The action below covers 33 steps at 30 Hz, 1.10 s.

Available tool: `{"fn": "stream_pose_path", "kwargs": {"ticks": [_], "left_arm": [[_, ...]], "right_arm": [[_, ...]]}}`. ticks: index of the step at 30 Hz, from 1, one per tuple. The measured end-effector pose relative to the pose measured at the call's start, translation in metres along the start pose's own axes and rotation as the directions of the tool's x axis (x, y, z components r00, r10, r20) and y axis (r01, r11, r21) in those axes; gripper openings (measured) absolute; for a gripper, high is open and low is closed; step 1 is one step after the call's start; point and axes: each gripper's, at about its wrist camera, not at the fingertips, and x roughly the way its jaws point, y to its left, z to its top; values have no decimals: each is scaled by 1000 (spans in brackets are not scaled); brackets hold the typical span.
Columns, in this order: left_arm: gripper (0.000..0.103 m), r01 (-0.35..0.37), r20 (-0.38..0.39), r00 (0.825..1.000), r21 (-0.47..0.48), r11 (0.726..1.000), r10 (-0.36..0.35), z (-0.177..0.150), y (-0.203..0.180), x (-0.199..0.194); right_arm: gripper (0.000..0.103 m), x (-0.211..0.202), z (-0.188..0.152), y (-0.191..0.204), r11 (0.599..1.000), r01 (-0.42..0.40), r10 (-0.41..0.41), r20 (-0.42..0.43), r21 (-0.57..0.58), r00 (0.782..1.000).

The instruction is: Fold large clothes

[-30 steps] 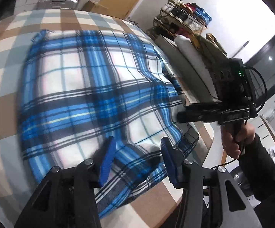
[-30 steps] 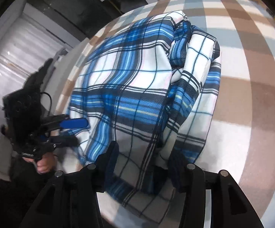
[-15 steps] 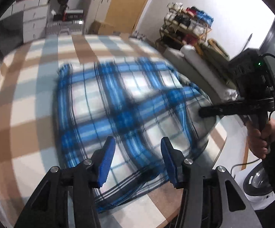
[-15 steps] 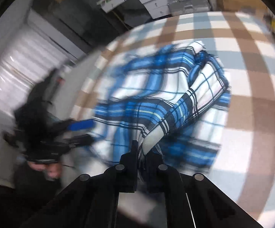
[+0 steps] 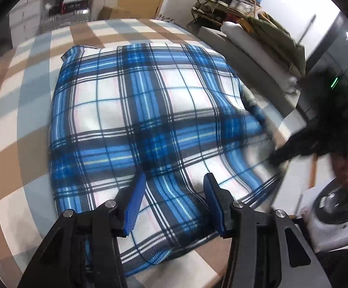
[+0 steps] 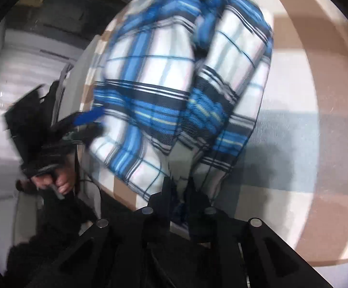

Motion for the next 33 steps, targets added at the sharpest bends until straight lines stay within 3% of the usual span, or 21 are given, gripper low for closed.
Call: {"fn": "stream_pose_path", "kwargs": {"ticks": [3, 5, 7, 10, 13, 14, 15, 16, 21, 24, 25, 28, 30, 33], "left_arm": [[43, -43, 11, 999, 20, 999, 42, -2, -6, 4], [43, -69, 12, 998, 30, 997, 69, -2, -8, 6], [43, -106, 18, 994, 46, 993, 105, -2, -13, 9], [43, -156, 27, 988, 71, 985, 154, -3, -23, 12], [44, -172, 34, 985, 68, 983, 170, -3, -24, 14], [44, -171, 38, 985, 67, 983, 168, -3, -24, 13], [45, -165, 43, 986, 68, 984, 162, -4, -23, 13], [46, -162, 42, 986, 66, 985, 160, -4, -21, 12], [46, -89, 49, 995, 51, 995, 87, 9, -14, -14], [46, -155, 118, 983, 104, 982, 143, 35, -9, -29], [46, -136, 111, 986, 108, 985, 124, 46, -4, -28], [46, -3, 34, 999, 87, 996, 0, 79, 12, -9], [46, -21, -39, 999, 68, 997, 24, 95, 21, 21], [45, -60, -129, 990, 26, 998, 62, 92, 26, 60]], "right_arm": [[14, -46, 11, 30, 987, 106, -87, 151, -121, 985], [21, -71, 31, 59, 963, 188, -127, 292, -191, 948], [33, -67, 59, 77, 944, 241, -148, 365, -225, 919], [30, -25, 103, 95, 883, 361, -241, 372, -300, 897], [29, 42, 132, 85, 735, 591, -485, 353, -332, 800], [29, 66, 132, 71, 717, 607, -527, 304, -343, 794], [28, 77, 132, 58, 732, 590, -526, 266, -342, 808], [28, 76, 128, 49, 754, 569, -490, 295, -329, 820], [29, 49, 114, 40, 790, 540, -464, 292, -292, 837], [31, 15, 91, 51, 853, 455, -361, 342, -255, 868], [32, 5, 80, 56, 877, 410, -311, 356, -250, 881], [31, 7, 55, 71, 900, 339, -233, 355, -275, 905], [30, 25, 42, 71, 898, 347, -254, 326, -270, 911], [31, 63, 29, 55, 887, 388, -331, 244, -249, 912]]}}
